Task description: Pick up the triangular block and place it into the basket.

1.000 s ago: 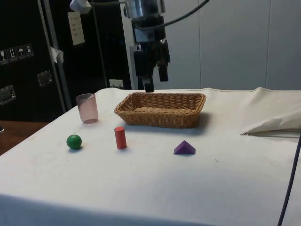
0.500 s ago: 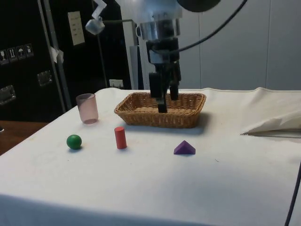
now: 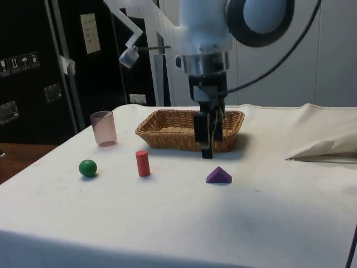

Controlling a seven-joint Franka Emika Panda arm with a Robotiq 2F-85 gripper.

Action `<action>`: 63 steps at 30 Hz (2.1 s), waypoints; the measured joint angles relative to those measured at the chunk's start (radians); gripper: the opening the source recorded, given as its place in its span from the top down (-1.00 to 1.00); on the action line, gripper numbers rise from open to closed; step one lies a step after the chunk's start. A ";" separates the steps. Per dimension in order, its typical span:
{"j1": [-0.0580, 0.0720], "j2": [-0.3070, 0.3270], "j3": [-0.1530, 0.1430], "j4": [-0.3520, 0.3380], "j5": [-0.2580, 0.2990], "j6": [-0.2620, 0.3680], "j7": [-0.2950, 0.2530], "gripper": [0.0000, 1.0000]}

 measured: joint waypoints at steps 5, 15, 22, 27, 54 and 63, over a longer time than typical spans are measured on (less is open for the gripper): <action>0.000 0.034 -0.001 -0.001 0.000 0.045 -0.019 -1.00; 0.000 0.117 -0.003 -0.003 0.000 0.148 -0.068 -1.00; 0.000 0.166 -0.003 -0.009 0.000 0.214 -0.090 -1.00; 0.000 0.184 -0.011 -0.019 0.000 0.252 -0.112 -1.00; -0.004 0.183 -0.061 -0.056 0.000 0.273 -0.156 -1.00; -0.004 0.186 -0.067 -0.056 0.000 0.273 -0.156 -1.00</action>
